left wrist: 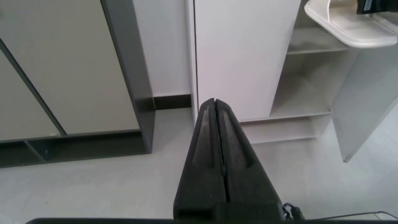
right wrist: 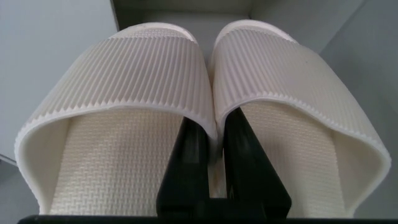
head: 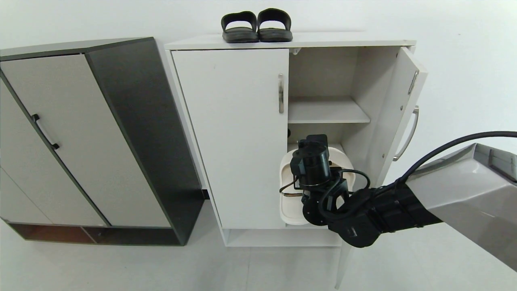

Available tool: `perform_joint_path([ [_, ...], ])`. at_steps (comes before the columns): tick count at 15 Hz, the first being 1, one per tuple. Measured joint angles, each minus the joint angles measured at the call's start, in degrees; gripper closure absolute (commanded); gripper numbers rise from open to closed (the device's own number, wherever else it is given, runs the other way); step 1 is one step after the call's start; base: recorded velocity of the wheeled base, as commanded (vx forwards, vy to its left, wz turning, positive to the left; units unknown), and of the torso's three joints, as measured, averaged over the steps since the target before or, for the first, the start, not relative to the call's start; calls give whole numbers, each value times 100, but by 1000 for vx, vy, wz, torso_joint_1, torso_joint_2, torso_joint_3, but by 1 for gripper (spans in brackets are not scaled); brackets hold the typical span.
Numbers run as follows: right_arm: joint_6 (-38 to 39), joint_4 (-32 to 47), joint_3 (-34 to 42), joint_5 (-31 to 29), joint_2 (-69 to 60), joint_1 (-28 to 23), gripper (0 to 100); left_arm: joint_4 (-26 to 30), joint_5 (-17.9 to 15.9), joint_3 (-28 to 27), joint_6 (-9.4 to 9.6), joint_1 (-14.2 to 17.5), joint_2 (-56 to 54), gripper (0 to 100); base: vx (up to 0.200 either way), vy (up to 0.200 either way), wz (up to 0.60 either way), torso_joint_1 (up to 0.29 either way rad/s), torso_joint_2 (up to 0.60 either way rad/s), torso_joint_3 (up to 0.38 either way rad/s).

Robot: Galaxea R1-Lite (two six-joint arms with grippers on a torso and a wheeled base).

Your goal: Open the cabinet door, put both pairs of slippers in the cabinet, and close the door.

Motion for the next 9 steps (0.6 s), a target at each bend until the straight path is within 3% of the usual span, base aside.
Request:
perform_joint_path([
  [9,0,-22,786,-30,-411,-33,100,-1,0,0,0,2,2,100,0,0,0,0,0,0],
])
